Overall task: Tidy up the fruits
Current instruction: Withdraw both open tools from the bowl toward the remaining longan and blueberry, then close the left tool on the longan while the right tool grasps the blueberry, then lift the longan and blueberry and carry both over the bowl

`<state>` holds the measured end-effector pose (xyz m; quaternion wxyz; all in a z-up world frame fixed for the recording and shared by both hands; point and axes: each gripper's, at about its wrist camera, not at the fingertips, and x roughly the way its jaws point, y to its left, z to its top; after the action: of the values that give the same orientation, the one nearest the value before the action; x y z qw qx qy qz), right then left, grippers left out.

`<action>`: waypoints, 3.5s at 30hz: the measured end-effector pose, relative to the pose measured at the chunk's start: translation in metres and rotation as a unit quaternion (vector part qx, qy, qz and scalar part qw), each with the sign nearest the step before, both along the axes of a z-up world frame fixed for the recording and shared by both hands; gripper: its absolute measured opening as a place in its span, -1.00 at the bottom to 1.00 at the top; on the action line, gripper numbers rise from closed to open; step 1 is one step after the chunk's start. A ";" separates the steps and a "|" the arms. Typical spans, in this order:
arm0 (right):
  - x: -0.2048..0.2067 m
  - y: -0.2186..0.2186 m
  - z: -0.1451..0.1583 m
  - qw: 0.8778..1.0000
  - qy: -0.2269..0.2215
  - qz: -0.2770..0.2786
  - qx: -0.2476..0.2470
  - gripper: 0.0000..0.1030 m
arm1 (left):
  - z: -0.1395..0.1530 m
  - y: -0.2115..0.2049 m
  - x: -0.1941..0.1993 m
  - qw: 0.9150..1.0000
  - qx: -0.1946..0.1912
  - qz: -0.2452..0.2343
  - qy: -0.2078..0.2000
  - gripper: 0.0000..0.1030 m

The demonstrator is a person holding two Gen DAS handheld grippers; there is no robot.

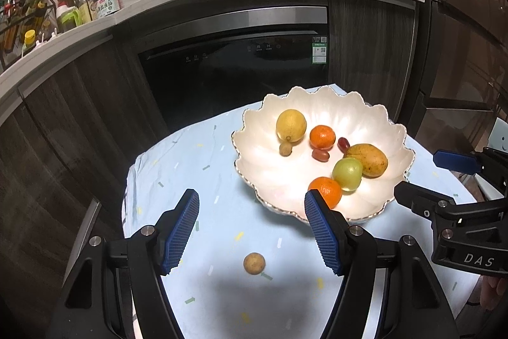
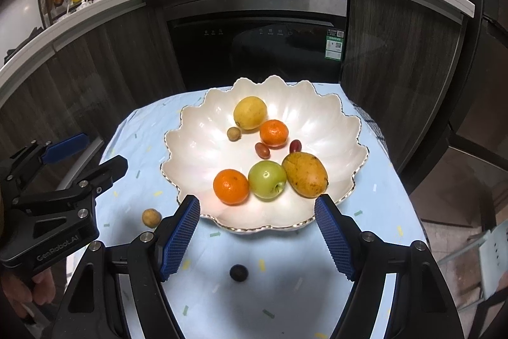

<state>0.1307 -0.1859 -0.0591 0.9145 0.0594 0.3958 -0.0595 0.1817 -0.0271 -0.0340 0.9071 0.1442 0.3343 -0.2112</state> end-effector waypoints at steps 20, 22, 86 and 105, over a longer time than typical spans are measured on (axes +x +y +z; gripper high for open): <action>-0.016 0.021 -0.032 0.999 0.005 -0.024 -0.025 0.47 | -0.041 0.014 -0.003 0.999 0.012 -0.019 0.026 0.32; -0.017 0.023 -0.036 0.999 0.006 -0.024 -0.027 0.46 | -0.045 0.014 -0.002 0.999 0.013 -0.022 0.030 0.31; -0.013 0.041 -0.110 0.998 0.056 0.024 -0.021 -0.58 | -0.128 0.012 0.015 0.996 0.032 -0.023 0.081 -0.50; -0.025 0.035 -0.066 0.999 -0.001 0.030 -0.015 -0.58 | -0.087 0.014 -0.008 0.997 0.023 -0.002 0.068 -0.51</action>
<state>0.1059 -0.1512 -0.1248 0.9172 0.0340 0.3952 -0.0382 0.1739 -0.0132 -0.1215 0.8784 0.1511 0.3994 -0.2148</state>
